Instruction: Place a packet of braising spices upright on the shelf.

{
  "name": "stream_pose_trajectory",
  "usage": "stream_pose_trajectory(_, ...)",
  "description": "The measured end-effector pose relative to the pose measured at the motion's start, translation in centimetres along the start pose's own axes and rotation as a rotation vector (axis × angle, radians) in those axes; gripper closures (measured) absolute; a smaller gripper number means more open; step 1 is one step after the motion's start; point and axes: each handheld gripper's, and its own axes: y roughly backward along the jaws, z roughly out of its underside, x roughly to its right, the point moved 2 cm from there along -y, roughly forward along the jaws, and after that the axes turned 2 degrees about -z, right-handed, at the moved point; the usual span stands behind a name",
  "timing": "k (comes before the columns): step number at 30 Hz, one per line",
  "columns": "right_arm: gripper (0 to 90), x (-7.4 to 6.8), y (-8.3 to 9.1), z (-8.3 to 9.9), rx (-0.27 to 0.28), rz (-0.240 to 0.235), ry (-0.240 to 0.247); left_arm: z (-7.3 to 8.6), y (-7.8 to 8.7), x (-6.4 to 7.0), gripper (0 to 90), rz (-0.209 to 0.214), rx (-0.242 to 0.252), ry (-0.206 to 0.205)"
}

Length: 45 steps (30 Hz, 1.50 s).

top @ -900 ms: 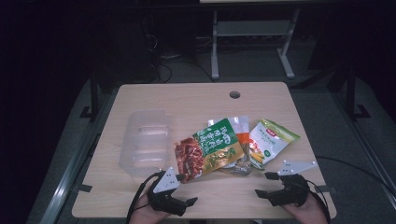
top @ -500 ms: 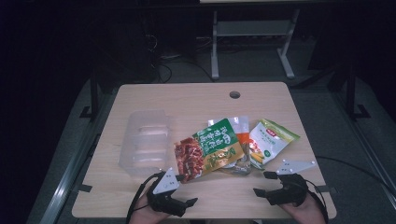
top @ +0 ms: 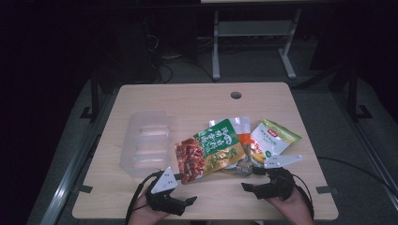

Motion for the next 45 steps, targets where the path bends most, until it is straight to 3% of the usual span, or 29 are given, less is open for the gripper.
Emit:
stream_pose_trajectory(6, 24.6, 0.1, -1.2, -1.1, -0.01, 0.012, -0.02, 0.0, 0.0, 0.0, 16.5, 0.0, 0.002, 0.0)
stream_pose_trajectory(21, 30.6, 1.3, -4.6, -4.2, 0.033, 0.0, -0.094, -0.1, -0.2, 0.3, 16.5, 0.009, 0.0, -0.008)
stream_pose_trajectory(29, 34.6, 1.8, -5.3, -5.4, 0.072, 0.006, -0.13, -0.1, -0.2, 0.4, 16.6, 0.013, -0.006, -0.016)
stream_pose_trajectory(36, 49.5, 2.4, -5.7, -6.0, 0.093, 0.015, -0.17, -0.1, -0.2, 0.4, 16.6, 0.013, -0.006, -0.016)
stream_pose_trajectory(38, 59.3, 2.5, -5.9, -6.1, 0.087, 0.029, -0.185, -0.1, -0.3, 0.5, 16.7, 0.013, -0.007, -0.015)
stream_pose_trajectory(45, 76.3, 2.7, -5.9, -6.3, 0.073, 0.034, -0.184, -0.1, -0.3, 0.6, 16.7, 0.013, -0.009, -0.018)
